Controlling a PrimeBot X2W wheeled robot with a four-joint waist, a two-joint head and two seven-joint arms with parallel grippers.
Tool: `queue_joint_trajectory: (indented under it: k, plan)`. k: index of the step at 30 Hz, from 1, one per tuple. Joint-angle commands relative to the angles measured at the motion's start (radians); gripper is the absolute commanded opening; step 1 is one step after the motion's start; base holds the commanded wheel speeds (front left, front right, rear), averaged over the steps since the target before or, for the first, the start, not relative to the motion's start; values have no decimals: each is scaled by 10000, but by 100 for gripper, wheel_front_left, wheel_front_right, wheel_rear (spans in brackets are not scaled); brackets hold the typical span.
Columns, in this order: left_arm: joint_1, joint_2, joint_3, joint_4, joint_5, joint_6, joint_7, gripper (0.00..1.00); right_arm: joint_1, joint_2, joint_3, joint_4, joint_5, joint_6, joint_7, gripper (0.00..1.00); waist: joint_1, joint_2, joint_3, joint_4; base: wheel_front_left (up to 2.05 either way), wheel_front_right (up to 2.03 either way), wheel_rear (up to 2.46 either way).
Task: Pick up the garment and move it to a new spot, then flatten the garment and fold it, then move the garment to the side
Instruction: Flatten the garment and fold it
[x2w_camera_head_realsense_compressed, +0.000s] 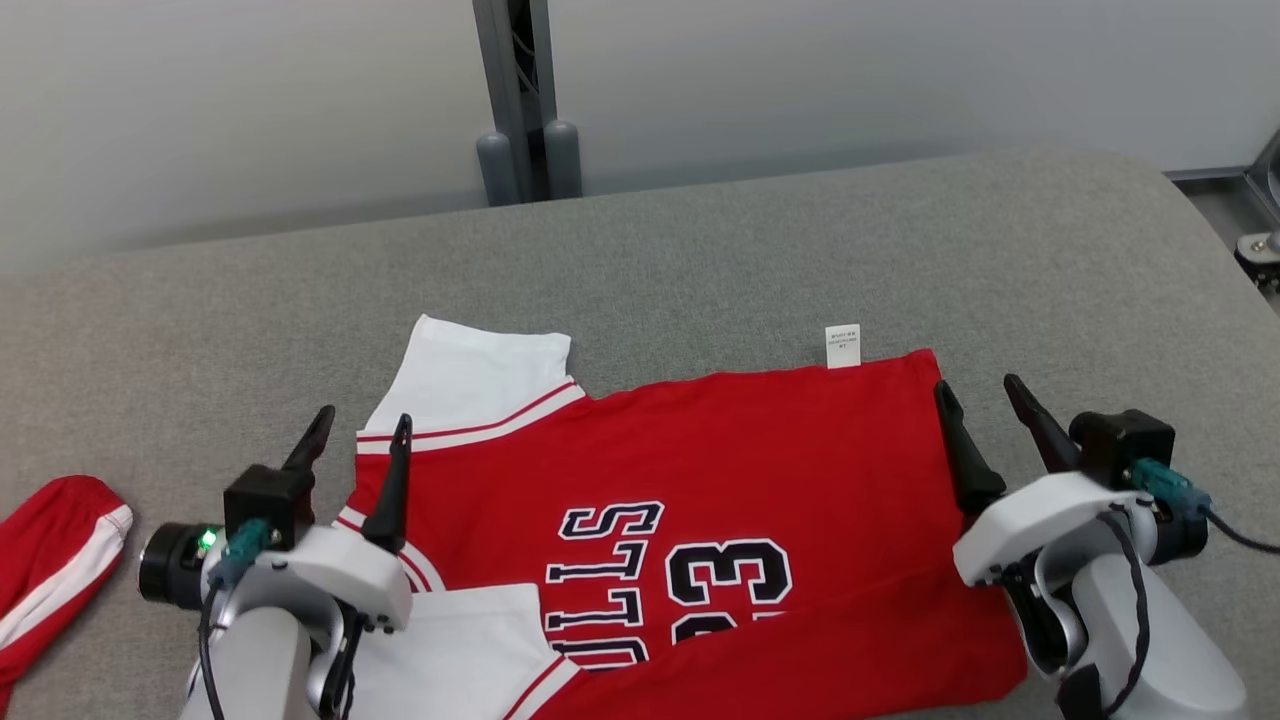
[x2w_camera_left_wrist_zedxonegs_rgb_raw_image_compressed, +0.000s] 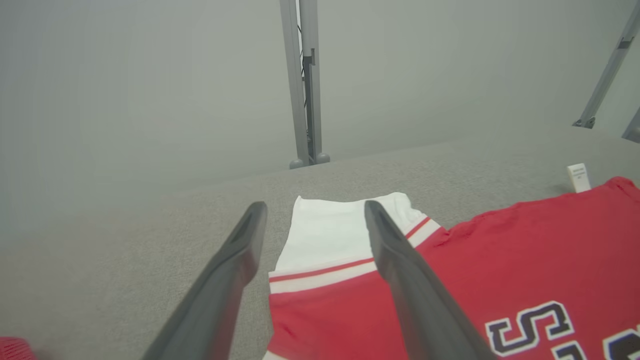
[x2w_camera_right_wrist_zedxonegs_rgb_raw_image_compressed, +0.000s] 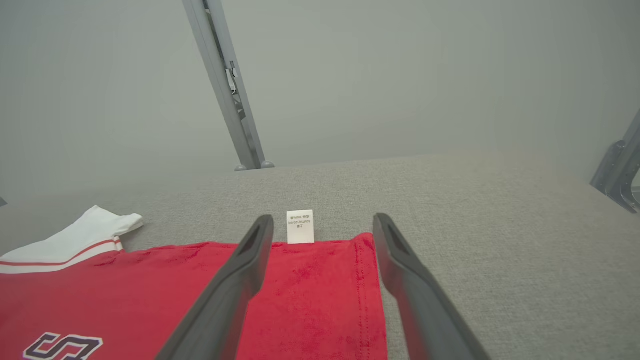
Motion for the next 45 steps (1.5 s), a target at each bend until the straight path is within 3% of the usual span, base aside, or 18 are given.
queue_joint_trajectory:
  k: [1, 8, 16, 23, 30, 32, 38, 42, 45]
  plan:
    - [-369, 117, -13, 300, 26, -92, 0, 100, -241, -18, 18, 208, 95, -3, 21, 100, 0, 0, 300, -139, 0, 0, 0]
    - [-2908, 646, -33, 2383, -331, -518, 2, 100, -2278, 197, -113, 2416, 721, -2, 333, 100, 0, 0, 1200, -470, 0, 0, 0]
    - [-4477, 1030, -234, 3269, -463, -640, 0, 100, -4148, 267, 79, 4521, 877, -2, 384, 100, 0, 0, 2102, -348, 0, 0, 0]
    - [-4937, 1068, -477, 3448, -471, -693, 0, 100, -4936, 51, 280, 5607, 947, -3, 540, 100, 0, 0, 2467, -47, 0, 0, 0]
    - [-5053, 1107, -740, 3388, -551, -702, 0, 100, -5256, -37, 149, 5936, 1109, -3, 828, 100, 0, 0, 2655, 175, 0, 0, 0]
    - [-5080, 1148, -799, 3375, -556, -705, 0, 100, -5301, -43, 167, 5974, 1151, -3, 964, 0, 0, 0, 2689, 211, 0, 0, 0]
    - [-5297, 1179, -1173, 3643, -861, -706, 45, 100, -5403, 186, 243, 5907, 1540, -3, 1082, 0, 0, 0, 2774, 116, 0, 0, 0]
    - [-5590, 1304, -1871, 3784, -1524, -709, 635, 100, -5444, 275, 587, 5699, 1700, -3, 1091, 0, 0, 0, 2909, -45, 0, 0, 0]
    - [-5916, 1566, -2842, 3548, -2607, -709, 1486, 100, -5488, 330, 993, 5525, 1841, -3, 1031, 0, 0, 0, 3123, -232, 0, 0, 0]
